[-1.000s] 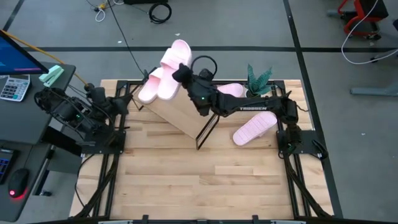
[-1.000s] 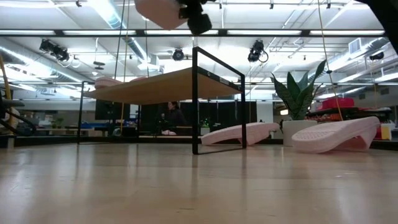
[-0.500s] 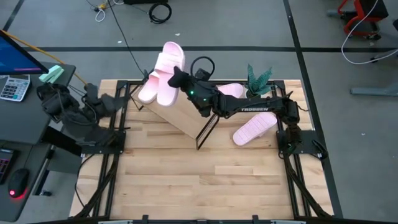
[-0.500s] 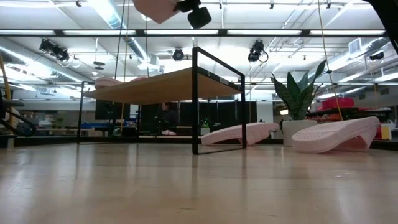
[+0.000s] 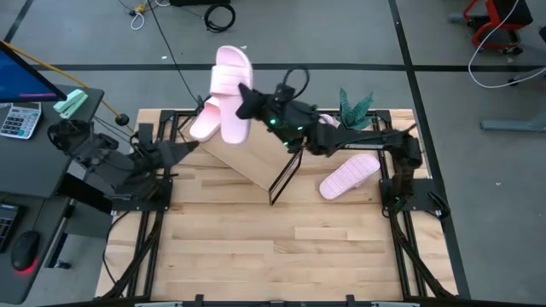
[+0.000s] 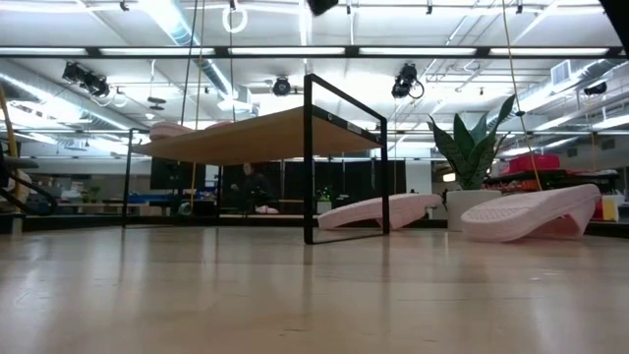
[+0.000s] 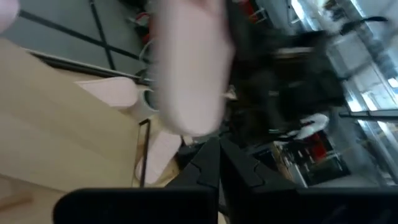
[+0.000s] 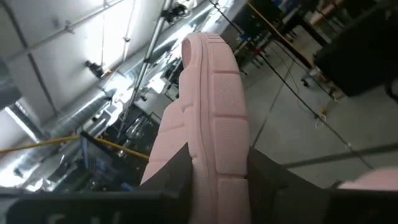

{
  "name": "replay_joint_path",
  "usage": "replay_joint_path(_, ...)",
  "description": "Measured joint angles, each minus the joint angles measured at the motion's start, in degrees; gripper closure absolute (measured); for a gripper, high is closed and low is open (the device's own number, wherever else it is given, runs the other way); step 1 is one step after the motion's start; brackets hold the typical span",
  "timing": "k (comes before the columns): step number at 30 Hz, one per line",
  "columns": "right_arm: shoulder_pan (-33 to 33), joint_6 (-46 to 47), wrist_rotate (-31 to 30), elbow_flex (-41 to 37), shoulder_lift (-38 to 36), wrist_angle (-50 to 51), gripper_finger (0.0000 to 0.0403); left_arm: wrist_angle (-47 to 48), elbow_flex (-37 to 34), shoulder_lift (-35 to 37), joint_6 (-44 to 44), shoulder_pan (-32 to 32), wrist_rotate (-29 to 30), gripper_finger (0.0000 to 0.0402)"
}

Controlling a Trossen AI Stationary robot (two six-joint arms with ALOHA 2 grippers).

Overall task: Pick and place slides into the shelf
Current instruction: Put the pink slipper on the shelf

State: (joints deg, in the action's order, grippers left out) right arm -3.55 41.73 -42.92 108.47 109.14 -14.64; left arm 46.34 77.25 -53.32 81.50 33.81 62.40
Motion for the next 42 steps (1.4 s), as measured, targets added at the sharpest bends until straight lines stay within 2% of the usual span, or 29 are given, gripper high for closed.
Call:
replay_joint_path(7, 0.04, -2.57, 0.54, 0.04, -6.47, 13.25, 0.0307, 3.16, -0.06, -3.66, 7.52, -8.0, -4.92, 0.0306)
replay_joint_path(10, 0.4, -3.57, 1.74, 0.02, -7.31, 14.44, 0.0307, 1.49, -0.02, -4.99, 9.37, -12.49, -6.85, 0.03)
replay_joint_path(13, 0.82, -5.56, 3.03, 0.02, -7.45, 14.21, 0.0307, -2.09, -0.02, -7.14, 9.18, -17.46, -12.71, 0.0317)
replay_joint_path(20, 1.14, -6.57, 5.11, 0.01, -7.73, 14.62, 0.0307, -15.29, -0.02, -10.54, -0.2, -25.34, -24.4, 0.0384)
replay_joint_path(24, 1.13, -10.74, 5.43, 0.0, -9.9, 16.13, 0.0307, -16.35, -0.02, -10.93, -2.31, -27.88, -29.91, 0.0395)
replay_joint_path(30, 1.11, -13.39, 5.27, 0.02, -14.24, 21.52, 0.0307, -15.07, -0.02, -11.39, -13.46, -29.21, -30.23, 0.0385)
replay_joint_path(40, 1.11, -13.78, 7.42, 0.02, -15.17, 23.64, 0.0307, -9.85, -0.02, -11.57, -31.52, -27.65, -30.61, 0.0392)
replay_joint_path(42, 1.14, -14.46, 7.47, 0.02, -15.19, 24.38, 0.0307, -9.85, -0.02, -11.57, -32.36, -26.83, -31.13, 0.0393)
